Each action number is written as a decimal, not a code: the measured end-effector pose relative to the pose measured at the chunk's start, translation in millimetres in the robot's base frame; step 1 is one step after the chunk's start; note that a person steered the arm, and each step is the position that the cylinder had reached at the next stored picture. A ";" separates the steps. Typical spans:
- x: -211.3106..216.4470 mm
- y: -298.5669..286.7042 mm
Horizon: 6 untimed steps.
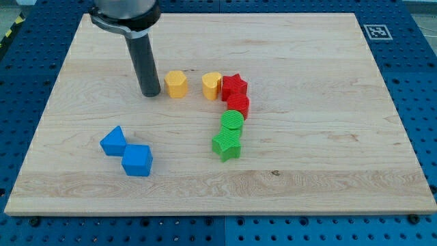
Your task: Push the yellow hexagon into the yellow heart
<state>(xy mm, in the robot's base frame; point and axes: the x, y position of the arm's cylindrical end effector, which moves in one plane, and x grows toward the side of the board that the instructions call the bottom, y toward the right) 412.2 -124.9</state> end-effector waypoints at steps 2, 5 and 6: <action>-9.4 39.1; -43.7 18.9; -52.6 18.8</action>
